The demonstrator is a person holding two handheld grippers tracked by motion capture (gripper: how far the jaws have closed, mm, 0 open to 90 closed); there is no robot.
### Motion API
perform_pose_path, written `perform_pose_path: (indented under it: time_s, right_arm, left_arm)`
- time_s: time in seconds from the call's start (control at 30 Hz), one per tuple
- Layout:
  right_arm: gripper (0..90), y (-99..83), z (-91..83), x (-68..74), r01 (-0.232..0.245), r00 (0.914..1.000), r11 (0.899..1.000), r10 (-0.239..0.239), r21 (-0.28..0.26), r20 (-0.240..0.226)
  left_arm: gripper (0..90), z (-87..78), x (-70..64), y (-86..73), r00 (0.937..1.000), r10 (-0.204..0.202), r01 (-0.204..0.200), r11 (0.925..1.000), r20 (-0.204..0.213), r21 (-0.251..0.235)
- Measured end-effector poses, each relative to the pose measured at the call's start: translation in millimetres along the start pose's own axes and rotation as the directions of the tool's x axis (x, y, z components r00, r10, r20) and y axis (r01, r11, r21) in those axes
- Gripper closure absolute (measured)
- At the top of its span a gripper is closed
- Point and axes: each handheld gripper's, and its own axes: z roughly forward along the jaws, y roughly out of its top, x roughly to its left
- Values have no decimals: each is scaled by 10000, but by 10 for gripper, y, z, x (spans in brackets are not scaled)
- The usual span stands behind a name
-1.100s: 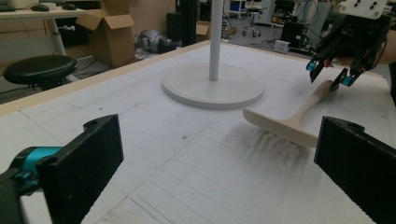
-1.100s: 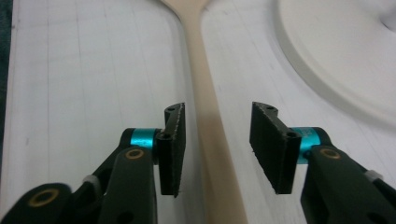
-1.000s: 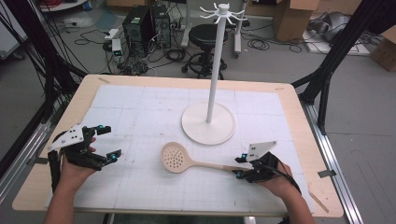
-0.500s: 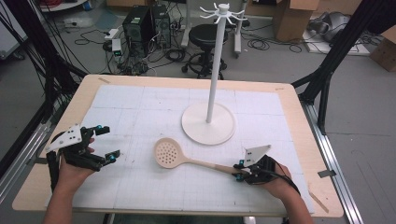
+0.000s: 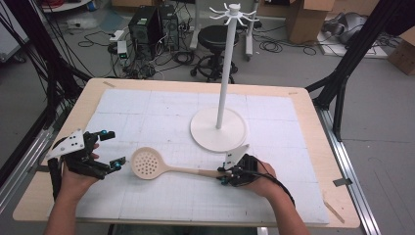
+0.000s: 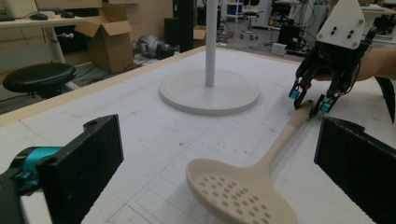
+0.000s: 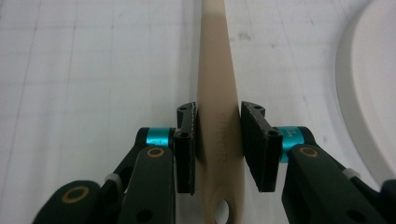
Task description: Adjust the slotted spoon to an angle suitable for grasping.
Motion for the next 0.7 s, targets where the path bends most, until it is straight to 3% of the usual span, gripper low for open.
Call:
perform_pose_path:
  time_s: [0.3, 0.33, 0.37, 0.43, 0.53, 0.57, 0.7]
  right_arm:
    - [665, 280, 249, -23, 257, 9997, 9997, -257, -47, 22]
    - [606, 280, 255, -19, 207, 9998, 9997, -206, -93, 68]
    - [606, 280, 255, -19, 207, 9998, 9997, -206, -93, 68]
    - [535, 241, 204, -10, -122, 9996, 9997, 128, -233, 266]
    - [544, 123, 64, 51, -315, 9981, 9979, 344, -562, 513]
    - [564, -14, -34, 97, -591, 9963, 9965, 626, -588, 594]
    - [585, -164, -114, 111, -1067, 9911, 9908, 1126, -830, 708]
  left_arm:
    - [17, -12, -1, 10, 10000, 26, -26, 10000, 8, -40]
    - [17, -15, 1, 11, 10000, 28, -28, 10000, 9, -50]
    - [17, -18, 3, 11, 10000, 24, -24, 10000, -1, -63]
    - [17, -24, 7, 11, 10000, 15, -15, 10000, -19, -51]
    - [17, -31, 9, 14, 10000, -5, 5, 9999, -27, -136]
    - [17, -28, 9, 13, 10000, 3, -3, 9999, -3, -104]
    - [17, -17, 7, 8, 10000, 39, -39, 10000, -4, -8]
